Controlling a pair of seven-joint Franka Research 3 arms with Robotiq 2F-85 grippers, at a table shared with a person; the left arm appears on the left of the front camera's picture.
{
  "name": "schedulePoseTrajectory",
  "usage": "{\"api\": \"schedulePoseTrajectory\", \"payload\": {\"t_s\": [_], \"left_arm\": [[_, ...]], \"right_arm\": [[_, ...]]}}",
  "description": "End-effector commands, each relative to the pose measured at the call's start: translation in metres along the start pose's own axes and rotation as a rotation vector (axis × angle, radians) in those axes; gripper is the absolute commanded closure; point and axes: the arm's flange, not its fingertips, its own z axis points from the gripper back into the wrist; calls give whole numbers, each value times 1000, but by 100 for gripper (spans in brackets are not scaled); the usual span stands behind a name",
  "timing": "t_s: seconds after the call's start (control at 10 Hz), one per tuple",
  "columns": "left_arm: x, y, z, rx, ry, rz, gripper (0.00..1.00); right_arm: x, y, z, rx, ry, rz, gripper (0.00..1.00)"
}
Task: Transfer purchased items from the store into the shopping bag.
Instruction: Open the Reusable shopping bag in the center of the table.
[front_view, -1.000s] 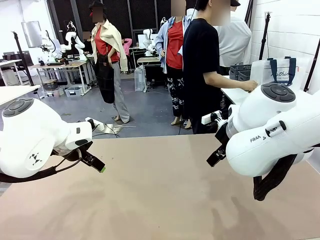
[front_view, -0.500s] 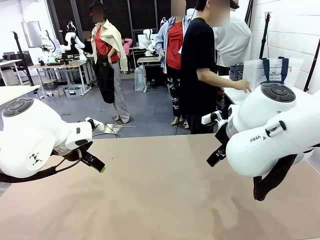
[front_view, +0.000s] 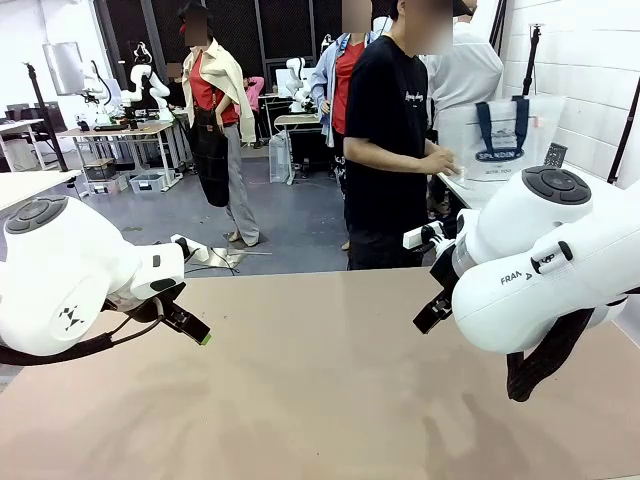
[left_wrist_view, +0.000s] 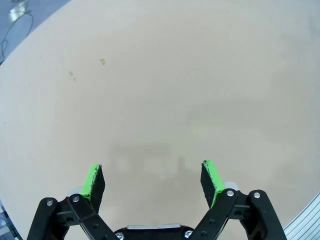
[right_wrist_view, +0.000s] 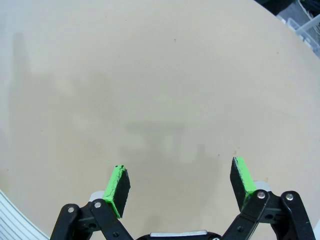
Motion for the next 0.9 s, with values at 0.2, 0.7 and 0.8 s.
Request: {"api": "schedulePoseTrajectory", "payload": {"t_s": [0.2, 0.7, 0.8], "left_arm": [[0, 1, 0, 1, 0, 2, 0], [0, 1, 0, 1, 0, 2, 0], [0, 1, 0, 1, 0, 2, 0]], "right_arm": [[0, 0, 0, 0, 0, 0, 0], [0, 0, 0, 0, 0, 0, 0], [0, 0, 0, 0, 0, 0, 0]]}}
